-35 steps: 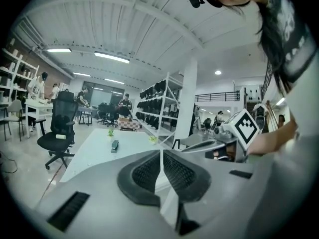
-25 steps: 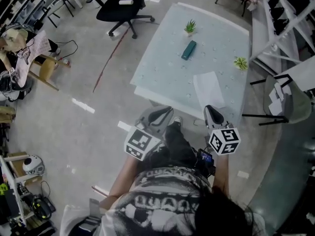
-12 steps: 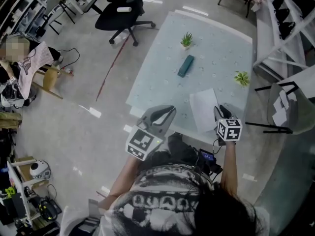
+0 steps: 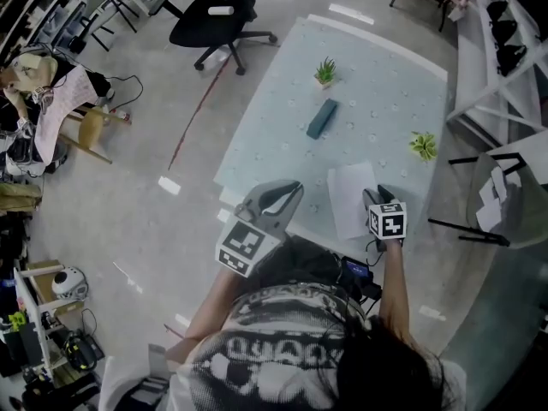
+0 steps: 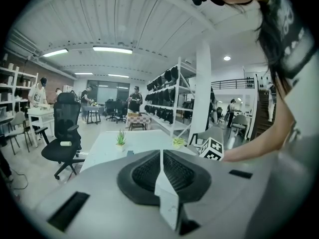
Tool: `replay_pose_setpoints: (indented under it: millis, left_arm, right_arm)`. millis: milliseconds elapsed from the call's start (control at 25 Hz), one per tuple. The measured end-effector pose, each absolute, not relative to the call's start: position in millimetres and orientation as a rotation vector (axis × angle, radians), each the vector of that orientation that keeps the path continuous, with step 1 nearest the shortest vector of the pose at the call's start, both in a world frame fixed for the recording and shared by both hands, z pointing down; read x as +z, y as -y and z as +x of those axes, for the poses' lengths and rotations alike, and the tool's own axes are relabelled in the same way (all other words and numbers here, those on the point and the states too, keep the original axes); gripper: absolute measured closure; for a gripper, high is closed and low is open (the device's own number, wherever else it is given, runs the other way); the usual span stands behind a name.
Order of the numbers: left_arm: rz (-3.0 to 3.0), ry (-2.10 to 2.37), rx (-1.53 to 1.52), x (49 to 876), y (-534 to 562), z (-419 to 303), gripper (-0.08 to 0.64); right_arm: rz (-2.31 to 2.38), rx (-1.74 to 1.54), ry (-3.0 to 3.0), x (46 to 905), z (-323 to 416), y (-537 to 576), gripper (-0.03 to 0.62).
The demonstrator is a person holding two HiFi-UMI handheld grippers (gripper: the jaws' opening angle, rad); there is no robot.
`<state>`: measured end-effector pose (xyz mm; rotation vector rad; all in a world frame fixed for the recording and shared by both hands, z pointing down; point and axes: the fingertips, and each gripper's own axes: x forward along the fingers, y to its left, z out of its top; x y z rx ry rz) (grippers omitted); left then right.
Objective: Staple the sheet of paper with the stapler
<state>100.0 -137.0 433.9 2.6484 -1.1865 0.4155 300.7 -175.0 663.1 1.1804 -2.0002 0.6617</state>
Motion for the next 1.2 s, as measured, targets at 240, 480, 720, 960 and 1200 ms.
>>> replay_pose_setpoints:
  millis: [240,480,720,960,1200]
  left_arm:
    - [2.618,1.232,0.435,437,143,95,0.545]
    - [2.592,1.238,0.454,443,143,94,0.545]
    - [2.61,1.207,0.478,445,149,95,0.545]
    - [2.584,1.225,0.492,449,157,69,0.545]
    - [2.57,1.257,0.471,446,170,31,0.544]
  right_arm:
    - [1.16,0.621,1.999,662,301,175,0.441]
    - [1.181,0.652,1.995,662,308,176,0.523]
    - [1.188,0.692,2.056,655,299,176,0.582]
    - [1.066,0.631,2.15,645,258,189,0.581]
    - [1.011,0.61,2.197,635,206,208,0.583]
